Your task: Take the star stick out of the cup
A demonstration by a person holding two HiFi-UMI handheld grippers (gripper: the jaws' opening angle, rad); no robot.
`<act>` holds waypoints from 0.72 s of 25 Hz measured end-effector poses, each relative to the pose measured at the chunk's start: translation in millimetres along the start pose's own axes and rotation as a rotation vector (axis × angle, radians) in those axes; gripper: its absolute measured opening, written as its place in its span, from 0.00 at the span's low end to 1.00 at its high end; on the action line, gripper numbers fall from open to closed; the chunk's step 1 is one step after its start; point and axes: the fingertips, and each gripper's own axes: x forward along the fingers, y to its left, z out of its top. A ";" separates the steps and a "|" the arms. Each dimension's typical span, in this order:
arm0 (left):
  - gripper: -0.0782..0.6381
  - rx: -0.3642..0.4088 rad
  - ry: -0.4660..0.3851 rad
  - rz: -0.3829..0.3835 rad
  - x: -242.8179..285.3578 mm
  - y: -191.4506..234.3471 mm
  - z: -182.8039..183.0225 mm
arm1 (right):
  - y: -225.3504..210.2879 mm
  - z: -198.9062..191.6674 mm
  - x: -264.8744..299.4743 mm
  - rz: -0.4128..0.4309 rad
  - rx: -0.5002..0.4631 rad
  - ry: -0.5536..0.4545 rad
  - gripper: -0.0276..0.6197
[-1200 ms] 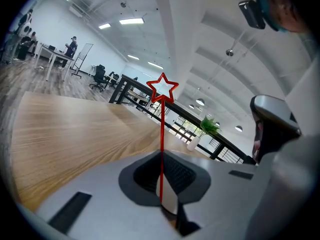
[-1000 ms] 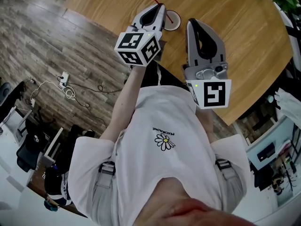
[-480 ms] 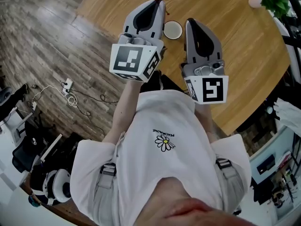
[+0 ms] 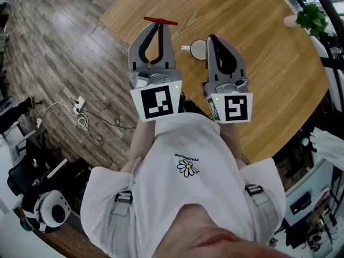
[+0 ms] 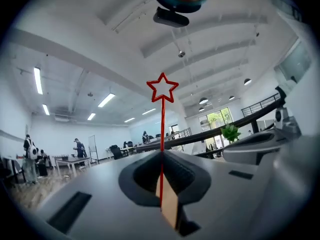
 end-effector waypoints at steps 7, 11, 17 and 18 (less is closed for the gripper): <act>0.13 0.067 0.045 -0.004 -14.3 -1.2 -17.5 | 1.0 -1.6 -0.1 -0.013 -0.029 0.015 0.05; 0.13 0.056 0.040 -0.008 -15.0 -5.0 -17.0 | 2.3 -3.9 -1.0 -0.006 -0.066 0.031 0.05; 0.13 -0.030 0.012 0.031 -18.1 1.3 -12.4 | 2.3 -2.6 -3.6 -0.012 -0.066 0.027 0.05; 0.13 -0.031 0.012 0.032 -19.0 1.8 -12.2 | 2.4 -2.2 -4.2 -0.014 -0.066 0.025 0.05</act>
